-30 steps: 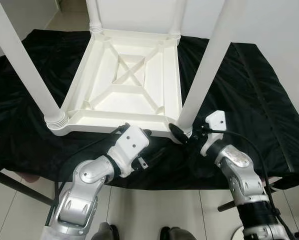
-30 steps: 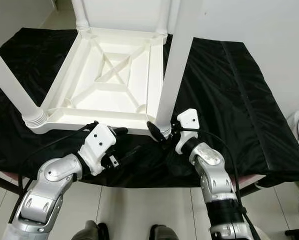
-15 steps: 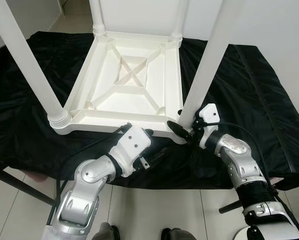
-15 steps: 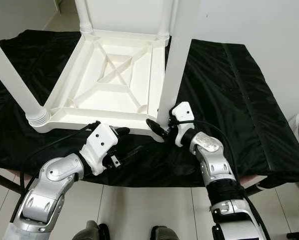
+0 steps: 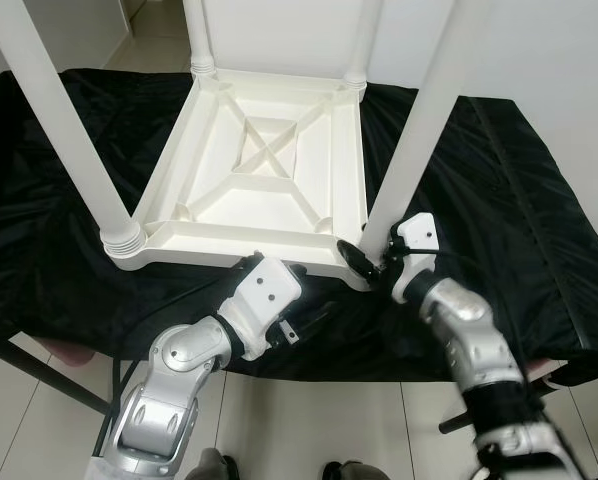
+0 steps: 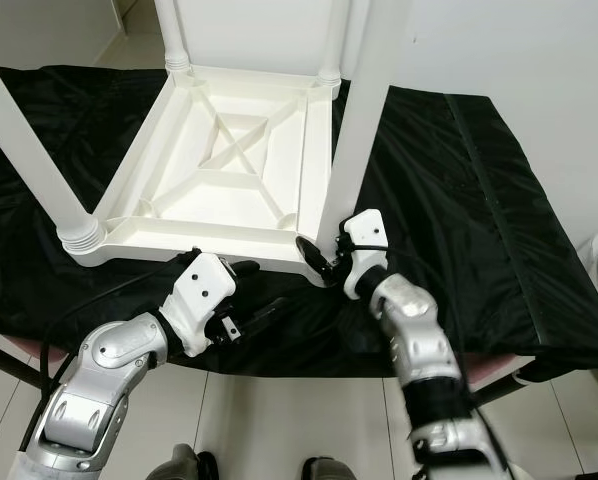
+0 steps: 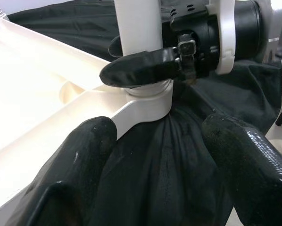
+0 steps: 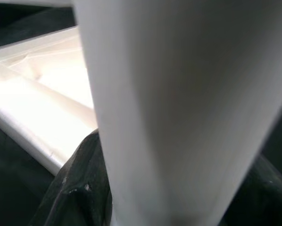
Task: Building children table
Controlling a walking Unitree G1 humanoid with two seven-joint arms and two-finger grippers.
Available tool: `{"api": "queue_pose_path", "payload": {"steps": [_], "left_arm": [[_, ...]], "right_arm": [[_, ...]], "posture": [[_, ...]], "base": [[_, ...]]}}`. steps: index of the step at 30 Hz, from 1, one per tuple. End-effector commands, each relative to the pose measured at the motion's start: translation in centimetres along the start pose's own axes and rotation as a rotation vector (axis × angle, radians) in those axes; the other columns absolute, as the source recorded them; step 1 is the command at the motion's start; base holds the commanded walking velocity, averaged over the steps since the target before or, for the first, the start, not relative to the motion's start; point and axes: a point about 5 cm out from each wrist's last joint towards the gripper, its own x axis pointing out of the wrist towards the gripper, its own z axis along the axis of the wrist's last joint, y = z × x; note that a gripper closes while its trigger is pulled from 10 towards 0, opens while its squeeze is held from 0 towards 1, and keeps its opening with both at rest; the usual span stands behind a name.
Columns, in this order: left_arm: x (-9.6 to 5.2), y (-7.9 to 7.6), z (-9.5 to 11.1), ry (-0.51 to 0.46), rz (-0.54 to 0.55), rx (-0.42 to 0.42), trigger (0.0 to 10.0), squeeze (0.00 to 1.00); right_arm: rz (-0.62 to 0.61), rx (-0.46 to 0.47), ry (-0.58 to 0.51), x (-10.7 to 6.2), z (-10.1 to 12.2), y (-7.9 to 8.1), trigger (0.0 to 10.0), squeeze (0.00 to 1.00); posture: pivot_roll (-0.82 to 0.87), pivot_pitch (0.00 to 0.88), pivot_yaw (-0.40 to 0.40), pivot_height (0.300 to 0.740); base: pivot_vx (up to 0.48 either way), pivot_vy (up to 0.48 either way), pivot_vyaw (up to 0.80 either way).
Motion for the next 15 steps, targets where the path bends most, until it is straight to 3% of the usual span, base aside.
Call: {"api": "queue_pose_path", "payload": {"steps": [1,2,4,6,12,13,15], "left_arm": [[0.0,0.3,0.0,0.003,0.090,0.011,10.0,0.00],[0.0,0.3,0.0,0.003,0.090,0.011,10.0,0.00],[0.0,0.2,0.0,0.003,0.089,0.009,10.0,0.00],[0.0,0.2,0.0,0.004,0.089,0.006,10.0,0.00],[0.0,0.0,0.1,0.003,0.090,0.005,10.0,0.00],[0.0,0.1,0.1,0.002,0.098,0.001,10.0,0.00],[-0.1,0.2,0.1,0.001,0.103,-0.001,10.0,0.00]], "right_arm": [[-0.106,0.041,0.012,-0.2,-0.6,1.3,10.0,0.00],[-0.106,0.041,0.012,-0.2,-0.6,1.3,10.0,0.00],[-0.294,0.059,0.024,-0.4,-1.0,2.7,10.0,0.00],[-0.339,0.063,0.032,-0.4,-1.3,3.5,10.0,0.00],[-0.345,0.116,0.035,0.2,-1.1,5.5,10.0,0.00],[-0.330,0.139,0.013,0.2,-0.7,5.5,10.0,1.00],[-0.322,0.155,-0.004,0.3,-0.4,5.4,10.0,1.00]], "posture": [[-0.10,0.102,0.000,0.740],[-0.10,0.102,0.000,0.740],[-0.10,0.107,-0.003,0.740],[-0.10,0.109,-0.004,0.740],[-0.10,0.119,-0.012,0.740],[-0.10,0.127,-0.008,0.740],[-0.10,0.127,-0.008,0.740]], "base": [[0.000,0.000,0.00],[0.000,0.000,0.00],[0.000,0.000,0.00],[0.000,0.000,0.00],[0.000,0.000,0.00],[0.000,0.000,0.00],[0.000,0.000,0.00]]}}
